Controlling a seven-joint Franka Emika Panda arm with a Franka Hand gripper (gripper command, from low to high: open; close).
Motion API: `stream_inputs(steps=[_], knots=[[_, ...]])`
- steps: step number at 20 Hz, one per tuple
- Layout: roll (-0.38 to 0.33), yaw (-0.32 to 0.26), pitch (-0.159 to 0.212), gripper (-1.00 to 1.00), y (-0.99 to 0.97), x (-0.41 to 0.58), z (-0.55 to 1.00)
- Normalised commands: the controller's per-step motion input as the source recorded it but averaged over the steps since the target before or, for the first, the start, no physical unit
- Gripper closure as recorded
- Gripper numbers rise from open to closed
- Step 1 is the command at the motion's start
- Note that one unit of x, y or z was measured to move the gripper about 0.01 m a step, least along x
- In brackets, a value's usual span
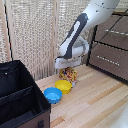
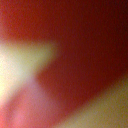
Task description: Position your gripper near the granola bar, please. Lightly grip the granola bar with your gripping tool. Relocate your gripper along with the granola bar toward the leading division of the caddy with caution. Gently release the granola bar into the leading division of the caddy.
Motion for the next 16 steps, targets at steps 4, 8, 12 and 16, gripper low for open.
stream_inputs(steps=[4, 8, 12, 16], knots=[[0.067, -0.210, 0.036, 1.00, 0.00, 0.074, 0.86], [0.064, -0.198, 0.064, 1.00, 0.00, 0.029, 0.85], [0.037, -0.161, 0.103, 1.00, 0.00, 0.000, 0.81], [0.023, -0.159, 0.094, 1.00, 0.00, 0.004, 0.85]])
